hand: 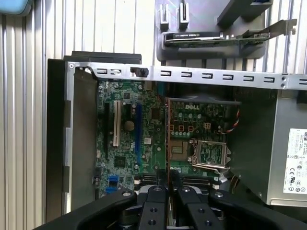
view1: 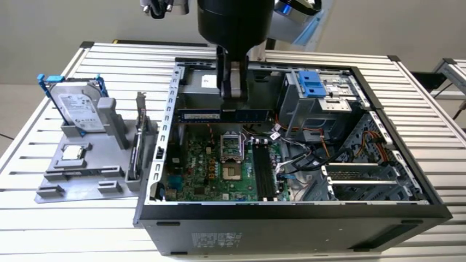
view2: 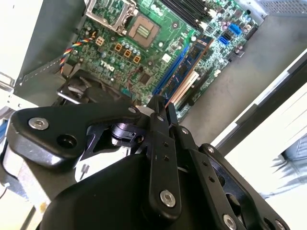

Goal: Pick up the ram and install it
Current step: 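Pick up the ram and move it above insertion slot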

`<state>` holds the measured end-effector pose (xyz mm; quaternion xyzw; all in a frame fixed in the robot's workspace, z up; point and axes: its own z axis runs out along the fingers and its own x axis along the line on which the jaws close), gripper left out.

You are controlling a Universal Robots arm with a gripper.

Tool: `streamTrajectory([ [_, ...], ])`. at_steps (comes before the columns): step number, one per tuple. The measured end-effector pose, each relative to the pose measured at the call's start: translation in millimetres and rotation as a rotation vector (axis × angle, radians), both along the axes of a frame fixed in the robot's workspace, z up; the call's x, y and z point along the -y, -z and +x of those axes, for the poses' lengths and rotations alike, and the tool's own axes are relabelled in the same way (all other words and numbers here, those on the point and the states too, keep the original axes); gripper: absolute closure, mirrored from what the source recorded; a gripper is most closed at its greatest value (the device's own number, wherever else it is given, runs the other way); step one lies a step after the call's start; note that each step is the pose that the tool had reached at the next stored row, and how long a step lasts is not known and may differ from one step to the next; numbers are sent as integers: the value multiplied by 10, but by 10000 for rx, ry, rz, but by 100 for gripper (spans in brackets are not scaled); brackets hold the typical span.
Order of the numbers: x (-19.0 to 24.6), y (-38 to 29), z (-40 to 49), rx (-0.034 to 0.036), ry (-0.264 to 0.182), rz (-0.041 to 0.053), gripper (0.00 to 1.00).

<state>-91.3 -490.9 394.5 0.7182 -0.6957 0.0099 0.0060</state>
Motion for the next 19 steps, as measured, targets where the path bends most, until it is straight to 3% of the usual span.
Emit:
streamTrajectory([
  [19, 0, 0, 359, -33, 0, 0, 100],
])
